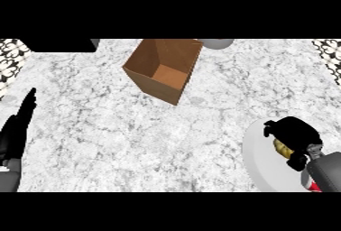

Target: Pick the squash from the plate and place it in the cardboard box

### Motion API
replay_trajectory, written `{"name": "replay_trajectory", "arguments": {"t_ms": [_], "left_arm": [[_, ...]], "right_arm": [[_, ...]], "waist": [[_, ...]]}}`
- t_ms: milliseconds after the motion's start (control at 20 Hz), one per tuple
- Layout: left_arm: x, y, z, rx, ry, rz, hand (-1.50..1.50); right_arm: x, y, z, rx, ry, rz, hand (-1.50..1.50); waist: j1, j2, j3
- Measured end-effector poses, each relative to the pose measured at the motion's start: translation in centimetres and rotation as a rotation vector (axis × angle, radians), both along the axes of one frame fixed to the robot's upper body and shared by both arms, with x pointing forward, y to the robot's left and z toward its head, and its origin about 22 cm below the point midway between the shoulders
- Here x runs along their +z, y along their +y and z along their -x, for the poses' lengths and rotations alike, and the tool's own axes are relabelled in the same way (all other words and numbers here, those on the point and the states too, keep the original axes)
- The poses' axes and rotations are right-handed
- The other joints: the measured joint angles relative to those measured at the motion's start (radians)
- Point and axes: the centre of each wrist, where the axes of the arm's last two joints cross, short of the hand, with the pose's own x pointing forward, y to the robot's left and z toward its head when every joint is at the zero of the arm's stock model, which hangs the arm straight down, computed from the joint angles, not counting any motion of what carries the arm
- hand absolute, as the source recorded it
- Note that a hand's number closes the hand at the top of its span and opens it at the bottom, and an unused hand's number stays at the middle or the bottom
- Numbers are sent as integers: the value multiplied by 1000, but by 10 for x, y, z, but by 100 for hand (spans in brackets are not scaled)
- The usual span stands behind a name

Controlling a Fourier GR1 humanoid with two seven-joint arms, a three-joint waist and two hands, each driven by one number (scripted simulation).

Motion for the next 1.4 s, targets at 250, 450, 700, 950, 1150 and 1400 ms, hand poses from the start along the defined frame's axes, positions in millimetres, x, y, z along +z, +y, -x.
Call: {"name": "replay_trajectory", "arguments": {"t_ms": [250, 450, 700, 950, 1150, 1400], "left_arm": [[-1, 0, 2, -2, -1, -3, 0], [2, -6, -5, -23, -10, 1, 0], [3, -12, -8, -46, -17, -3, 0], [8, -14, -16, -40, -20, 3, 0], [2, -11, -14, -28, -15, 3, 0], [-2, -5, -7, -23, -4, 2, 0]], "right_arm": [[-6, 1, -14, 51, -118, -14, 150], [6, -1, -44, 44, -180, -221, 150], [26, -2, -82, 31, -294, -480, 150], [57, -10, -113, 38, -467, -567, 150], [83, -11, -127, 85, -603, -670, 150], [108, 1, -139, 207, -703, -804, 150]], "waist": [[0, -1, -3], [21, 11, 3], [41, 20, 6], [34, 18, 5], [24, 14, 4], [17, 10, 4]]}}
